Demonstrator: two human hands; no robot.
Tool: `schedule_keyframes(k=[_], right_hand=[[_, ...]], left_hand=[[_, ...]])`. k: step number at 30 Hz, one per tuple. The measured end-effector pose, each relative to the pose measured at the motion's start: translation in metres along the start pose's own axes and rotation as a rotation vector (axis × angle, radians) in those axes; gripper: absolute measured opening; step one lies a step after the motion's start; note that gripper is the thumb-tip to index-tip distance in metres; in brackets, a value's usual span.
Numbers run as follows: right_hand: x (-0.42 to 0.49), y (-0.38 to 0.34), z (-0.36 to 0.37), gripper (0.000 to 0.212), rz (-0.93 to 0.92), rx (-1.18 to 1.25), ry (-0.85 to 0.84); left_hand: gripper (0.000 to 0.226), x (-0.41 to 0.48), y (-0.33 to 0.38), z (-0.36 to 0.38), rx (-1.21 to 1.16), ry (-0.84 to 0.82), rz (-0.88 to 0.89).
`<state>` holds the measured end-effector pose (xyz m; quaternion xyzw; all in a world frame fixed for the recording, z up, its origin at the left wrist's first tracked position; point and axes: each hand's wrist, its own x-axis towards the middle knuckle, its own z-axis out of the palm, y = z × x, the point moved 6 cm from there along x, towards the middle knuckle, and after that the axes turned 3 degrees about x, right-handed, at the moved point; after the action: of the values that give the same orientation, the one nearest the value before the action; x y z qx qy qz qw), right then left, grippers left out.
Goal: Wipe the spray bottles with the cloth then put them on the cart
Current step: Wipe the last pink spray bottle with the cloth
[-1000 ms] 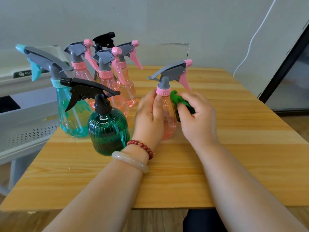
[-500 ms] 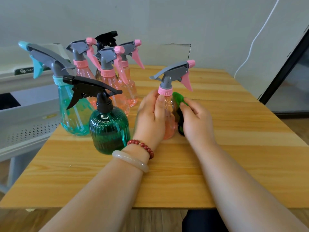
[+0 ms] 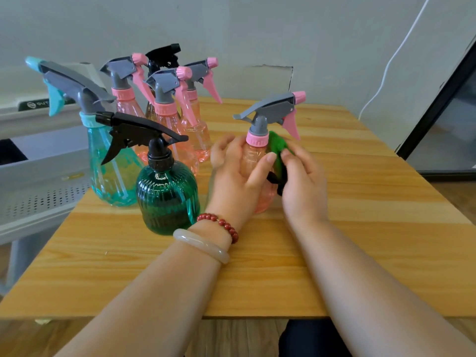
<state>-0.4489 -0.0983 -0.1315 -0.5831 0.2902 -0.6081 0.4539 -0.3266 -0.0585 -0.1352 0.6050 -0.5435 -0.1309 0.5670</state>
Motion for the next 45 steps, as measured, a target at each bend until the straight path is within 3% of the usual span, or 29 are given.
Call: schedule_keyframes(k=[4, 10, 13, 16, 20, 22, 26, 32, 36, 41, 45], right_hand=[[-0.007, -0.013, 0.005, 0.035, -0.191, -0.018, -0.094], [0.006, 0.009, 0.002, 0.03, 0.104, -0.043, -0.03], [-0.002, -0.002, -0.002, 0.03, -0.05, -0.044, 0.014], [-0.01, -0.009, 0.006, 0.038, -0.204, -0.134, -0.082], [0.0, 0.006, 0.009, 0.03, 0.034, -0.074, -0.069], [0.002, 0.012, 0.008, 0.03, 0.165, 0.069, -0.05], [-0.005, 0.005, 0.007, 0.027, 0.113, 0.147, -0.051], [-0.002, 0.005, 0.011, 0.025, -0.017, 0.019, -0.12], [-0.001, 0.009, 0.014, 0.026, 0.104, 0.041, -0.142], [-0.003, 0.011, 0.009, 0.032, 0.217, 0.293, -0.108], [-0.002, 0.008, 0.012, 0.021, 0.213, 0.165, -0.103]], left_hand=[[0.07, -0.003, 0.0, -0.001, -0.013, 0.025, -0.017], [0.048, -0.004, -0.001, -0.005, -0.093, 0.012, -0.04], [0.034, -0.006, -0.003, -0.006, -0.171, 0.048, -0.079], [0.032, -0.007, -0.002, -0.007, -0.136, 0.072, -0.058], [0.02, -0.009, 0.0, -0.008, -0.157, 0.035, -0.054], [0.029, -0.008, -0.003, -0.008, -0.132, 0.049, -0.053], [0.051, -0.006, -0.007, -0.012, -0.122, 0.109, -0.086], [0.042, -0.007, -0.003, -0.013, -0.095, 0.112, 0.009], [0.046, -0.007, -0.005, -0.007, -0.128, 0.046, -0.026], [0.044, -0.005, -0.004, -0.007, -0.151, 0.061, -0.038], [0.047, -0.007, -0.006, -0.009, -0.172, 0.088, -0.053]])
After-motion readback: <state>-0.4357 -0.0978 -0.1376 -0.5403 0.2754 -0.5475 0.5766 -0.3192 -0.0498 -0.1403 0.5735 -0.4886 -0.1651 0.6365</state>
